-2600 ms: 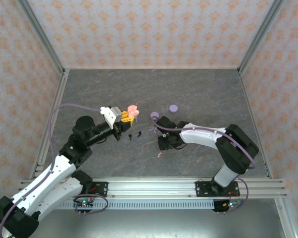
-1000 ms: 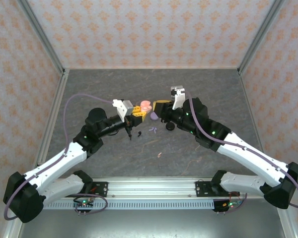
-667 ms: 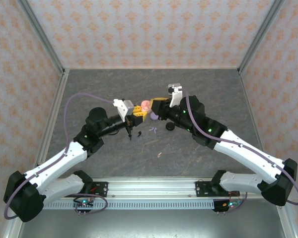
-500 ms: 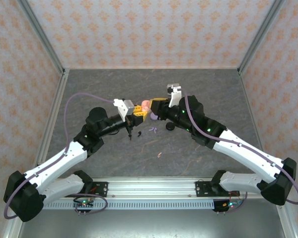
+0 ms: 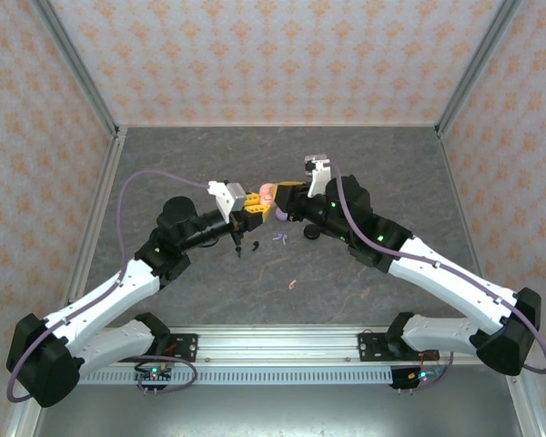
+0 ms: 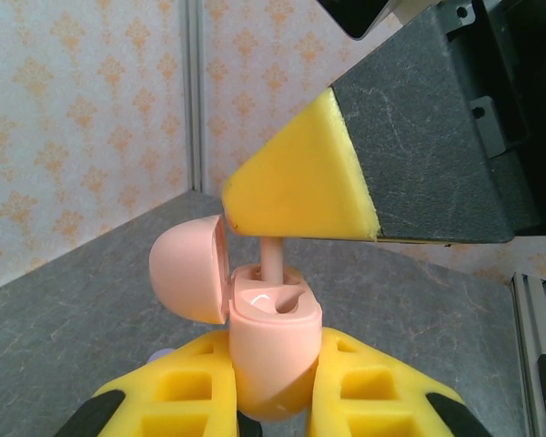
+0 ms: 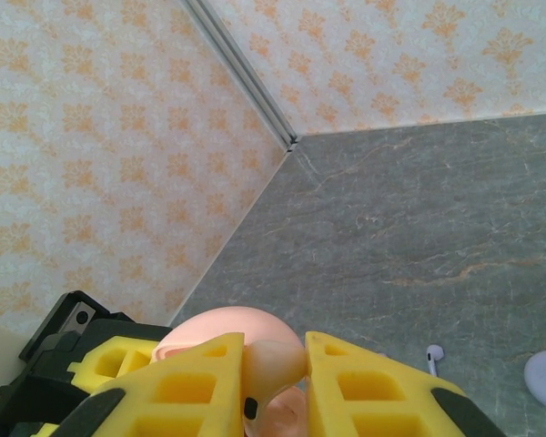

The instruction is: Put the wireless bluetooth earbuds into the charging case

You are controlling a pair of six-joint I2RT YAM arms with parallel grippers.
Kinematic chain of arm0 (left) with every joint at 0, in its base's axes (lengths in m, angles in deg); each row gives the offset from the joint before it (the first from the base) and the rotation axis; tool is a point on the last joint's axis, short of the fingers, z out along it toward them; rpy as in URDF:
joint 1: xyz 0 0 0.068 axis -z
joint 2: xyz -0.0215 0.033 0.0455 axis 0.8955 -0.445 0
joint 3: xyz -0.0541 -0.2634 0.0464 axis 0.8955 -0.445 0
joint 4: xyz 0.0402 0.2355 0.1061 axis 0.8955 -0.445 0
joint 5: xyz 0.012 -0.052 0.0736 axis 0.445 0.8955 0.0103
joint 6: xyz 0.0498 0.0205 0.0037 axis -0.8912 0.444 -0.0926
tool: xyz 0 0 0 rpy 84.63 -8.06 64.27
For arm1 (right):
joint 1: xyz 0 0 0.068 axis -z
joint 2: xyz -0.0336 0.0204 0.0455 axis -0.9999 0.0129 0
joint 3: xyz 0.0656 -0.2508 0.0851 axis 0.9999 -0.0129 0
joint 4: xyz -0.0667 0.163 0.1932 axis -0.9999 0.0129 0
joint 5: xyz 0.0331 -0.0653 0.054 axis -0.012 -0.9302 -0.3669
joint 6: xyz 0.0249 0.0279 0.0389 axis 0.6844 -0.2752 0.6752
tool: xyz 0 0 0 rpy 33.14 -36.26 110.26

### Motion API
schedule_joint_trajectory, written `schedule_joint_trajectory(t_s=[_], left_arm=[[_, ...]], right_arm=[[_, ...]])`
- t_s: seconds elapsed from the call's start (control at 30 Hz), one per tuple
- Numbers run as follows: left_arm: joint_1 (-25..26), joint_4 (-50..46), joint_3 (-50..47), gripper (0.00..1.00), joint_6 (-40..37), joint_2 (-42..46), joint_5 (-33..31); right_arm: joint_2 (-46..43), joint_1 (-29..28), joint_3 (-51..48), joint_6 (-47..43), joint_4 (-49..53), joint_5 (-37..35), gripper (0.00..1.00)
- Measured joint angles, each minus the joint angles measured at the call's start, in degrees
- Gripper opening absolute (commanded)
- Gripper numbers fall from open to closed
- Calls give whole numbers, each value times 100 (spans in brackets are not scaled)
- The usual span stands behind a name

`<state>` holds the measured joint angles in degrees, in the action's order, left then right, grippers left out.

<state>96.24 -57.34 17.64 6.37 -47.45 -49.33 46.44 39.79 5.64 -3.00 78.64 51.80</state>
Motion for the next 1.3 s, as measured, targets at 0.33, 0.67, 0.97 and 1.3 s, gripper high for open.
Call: schedule_joint_trajectory(t_s=[0.33,0.67,0.97,1.3], left_arm=[[0,-20,0,0,-2,-11,-13],[0,-72,15,0,-24,-70,-28],[0,-153,22,0,-42,-74,-26],[0,-175,31,0,-66,-31,-179]], right_arm=[[7,-4,-13,57,9,118,20],[101,-15,-13,50,138,186,22],[101,-50,140,-50,496,197,52],[-522,-46,664,-640,1727,-225,64]])
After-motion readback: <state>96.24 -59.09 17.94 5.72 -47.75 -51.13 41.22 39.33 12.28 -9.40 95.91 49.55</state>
